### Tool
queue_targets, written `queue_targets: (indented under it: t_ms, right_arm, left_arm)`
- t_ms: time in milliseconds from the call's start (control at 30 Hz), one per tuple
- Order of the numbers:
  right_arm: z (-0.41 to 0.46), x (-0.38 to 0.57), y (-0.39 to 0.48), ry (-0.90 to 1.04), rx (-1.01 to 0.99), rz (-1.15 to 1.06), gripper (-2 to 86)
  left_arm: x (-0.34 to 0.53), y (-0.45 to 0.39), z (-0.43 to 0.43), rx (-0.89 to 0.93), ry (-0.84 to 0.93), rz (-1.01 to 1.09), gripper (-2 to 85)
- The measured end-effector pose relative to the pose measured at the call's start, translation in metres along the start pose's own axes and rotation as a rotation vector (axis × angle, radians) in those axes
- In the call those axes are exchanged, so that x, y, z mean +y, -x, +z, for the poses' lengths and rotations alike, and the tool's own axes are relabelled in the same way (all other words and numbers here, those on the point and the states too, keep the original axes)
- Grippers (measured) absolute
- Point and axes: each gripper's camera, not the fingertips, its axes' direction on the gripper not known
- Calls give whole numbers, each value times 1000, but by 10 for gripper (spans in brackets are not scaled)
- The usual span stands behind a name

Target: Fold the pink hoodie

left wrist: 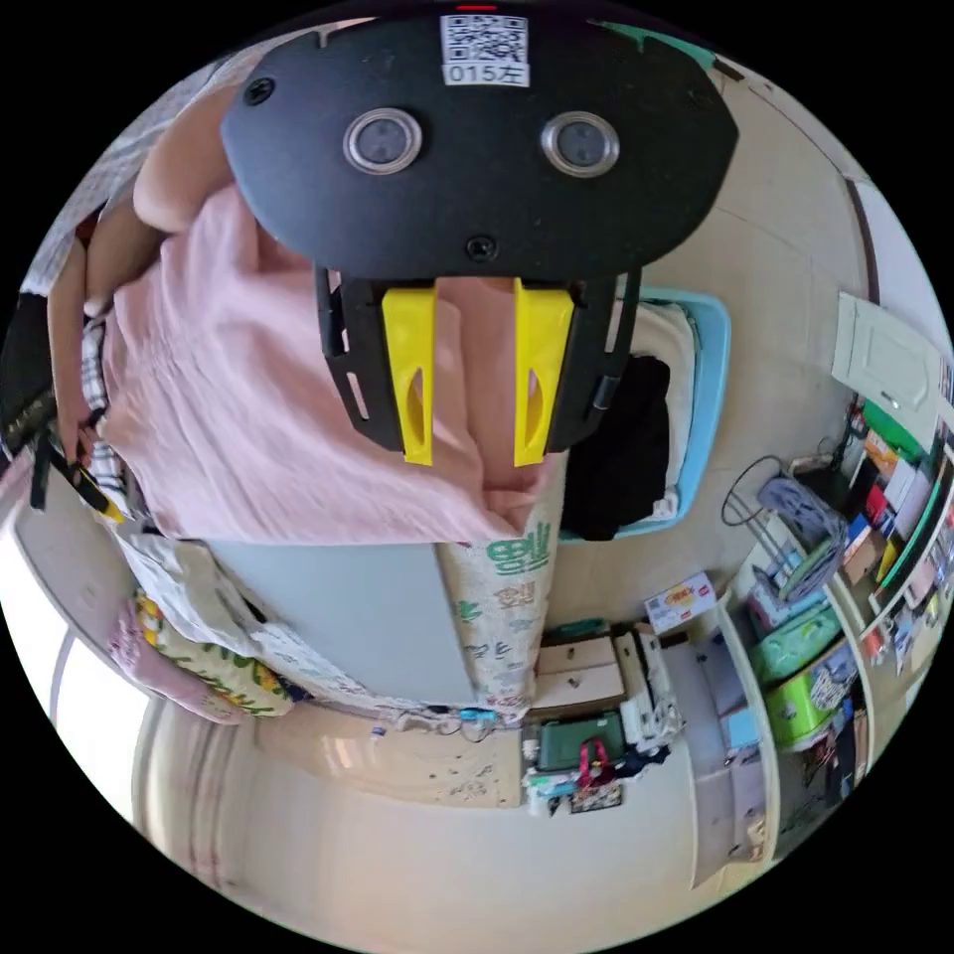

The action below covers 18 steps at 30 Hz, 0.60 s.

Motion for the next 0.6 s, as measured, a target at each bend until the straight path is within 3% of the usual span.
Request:
queue_targets:
  t_ms: [133,300,600]
  right_arm:
    - [0,13,16,70,-58,-19,86]
    - [8,43,-20,156,-214,147,95]
    - [5,62,-43,333,-294,103,102]
  left_arm:
    - [35,-70,-40,264,-36,101,125]
    - [42,-224,-58,534,6,460,132]
    - [13,-397,7,312,130,719,101]
